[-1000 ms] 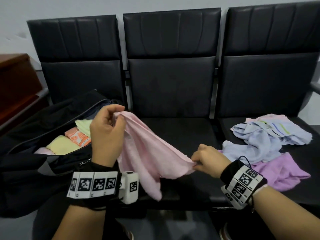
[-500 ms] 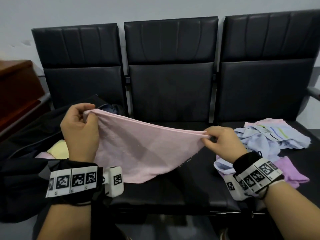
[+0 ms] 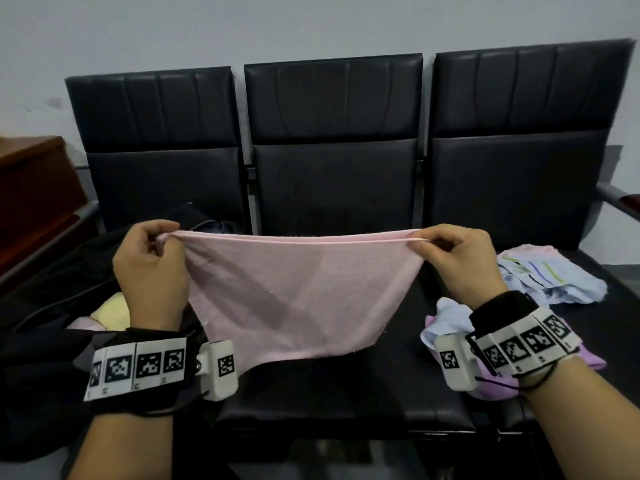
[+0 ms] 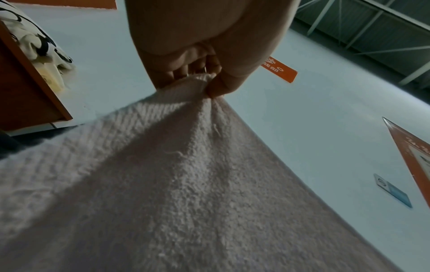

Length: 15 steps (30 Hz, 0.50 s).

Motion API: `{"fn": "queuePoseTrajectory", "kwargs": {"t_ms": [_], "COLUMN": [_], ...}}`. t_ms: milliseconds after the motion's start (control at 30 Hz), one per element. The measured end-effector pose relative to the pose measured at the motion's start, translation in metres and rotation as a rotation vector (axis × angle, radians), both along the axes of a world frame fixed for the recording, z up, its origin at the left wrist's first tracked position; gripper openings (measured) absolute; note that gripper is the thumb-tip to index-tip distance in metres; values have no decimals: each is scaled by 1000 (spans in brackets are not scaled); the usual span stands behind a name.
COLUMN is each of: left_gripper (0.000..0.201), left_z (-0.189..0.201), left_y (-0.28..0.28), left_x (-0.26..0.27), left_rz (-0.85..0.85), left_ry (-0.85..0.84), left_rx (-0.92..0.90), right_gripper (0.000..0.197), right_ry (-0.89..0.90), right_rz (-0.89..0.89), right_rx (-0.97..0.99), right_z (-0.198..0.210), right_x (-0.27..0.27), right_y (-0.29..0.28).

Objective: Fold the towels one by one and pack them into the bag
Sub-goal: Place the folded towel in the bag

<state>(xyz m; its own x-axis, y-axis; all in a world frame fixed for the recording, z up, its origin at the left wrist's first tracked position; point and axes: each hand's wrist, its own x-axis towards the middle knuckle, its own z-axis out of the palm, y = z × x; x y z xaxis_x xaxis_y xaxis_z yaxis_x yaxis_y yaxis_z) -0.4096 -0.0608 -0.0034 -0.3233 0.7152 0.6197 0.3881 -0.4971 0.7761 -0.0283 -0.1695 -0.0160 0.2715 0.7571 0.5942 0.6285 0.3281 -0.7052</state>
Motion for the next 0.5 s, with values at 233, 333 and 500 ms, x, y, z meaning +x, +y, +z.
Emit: {"fn": "queuePoseTrajectory", "kwargs": {"t_ms": [233, 333, 500], "left_gripper": [23, 24, 24], "left_z": [12, 15, -5], "left_y": [-11, -10, 21], "left_x": [4, 5, 18], "left_rz": [-21, -35, -61], "left_ry": [-85, -98, 48], "left_rx": [74, 68, -144], "right_gripper": [16, 8, 13], "right_ry": [117, 220, 425], "right_rz": [-29, -16, 29], "right_rx": [97, 102, -59], "right_z": [29, 36, 24], "right_x": [-2, -3, 3], "right_y": [-16, -15, 13]}}
